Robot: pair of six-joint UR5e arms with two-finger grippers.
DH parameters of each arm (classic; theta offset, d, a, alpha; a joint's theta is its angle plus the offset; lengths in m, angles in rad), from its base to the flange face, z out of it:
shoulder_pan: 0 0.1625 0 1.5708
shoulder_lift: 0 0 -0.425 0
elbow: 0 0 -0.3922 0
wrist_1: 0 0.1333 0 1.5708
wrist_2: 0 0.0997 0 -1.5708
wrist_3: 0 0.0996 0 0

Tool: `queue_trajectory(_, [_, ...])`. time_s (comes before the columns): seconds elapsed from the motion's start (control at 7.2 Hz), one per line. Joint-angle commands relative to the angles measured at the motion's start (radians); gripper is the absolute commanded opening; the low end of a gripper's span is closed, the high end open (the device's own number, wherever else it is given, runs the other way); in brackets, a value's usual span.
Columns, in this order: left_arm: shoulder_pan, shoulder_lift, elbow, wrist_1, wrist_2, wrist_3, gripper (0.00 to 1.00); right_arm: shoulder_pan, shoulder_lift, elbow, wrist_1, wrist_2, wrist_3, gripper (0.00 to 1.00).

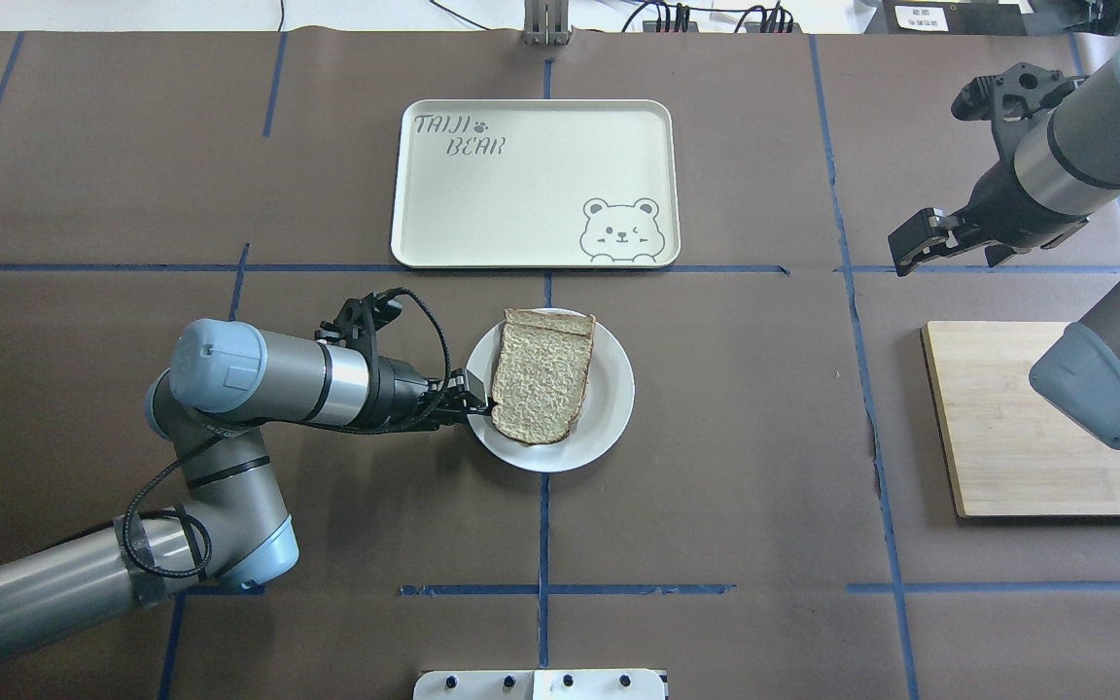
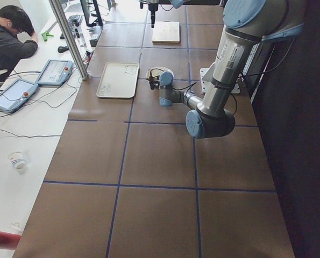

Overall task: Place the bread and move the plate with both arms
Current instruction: 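Close the left gripper on the rim of the white plate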

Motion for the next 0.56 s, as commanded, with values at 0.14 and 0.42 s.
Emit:
queue_trajectory(0.14, [0.000,-0.009,-0.004,-0.004,-0.003,-0.060,0.03,0.003,0.002,0.001,0.002,0.003,0.000,1.00])
queue_trajectory(0.42, [-0.019,-0.046,-0.009,-0.016,-0.005,-0.137,0.01,0.024,0.000,-0.002,0.000,0.002,0.008,1.00])
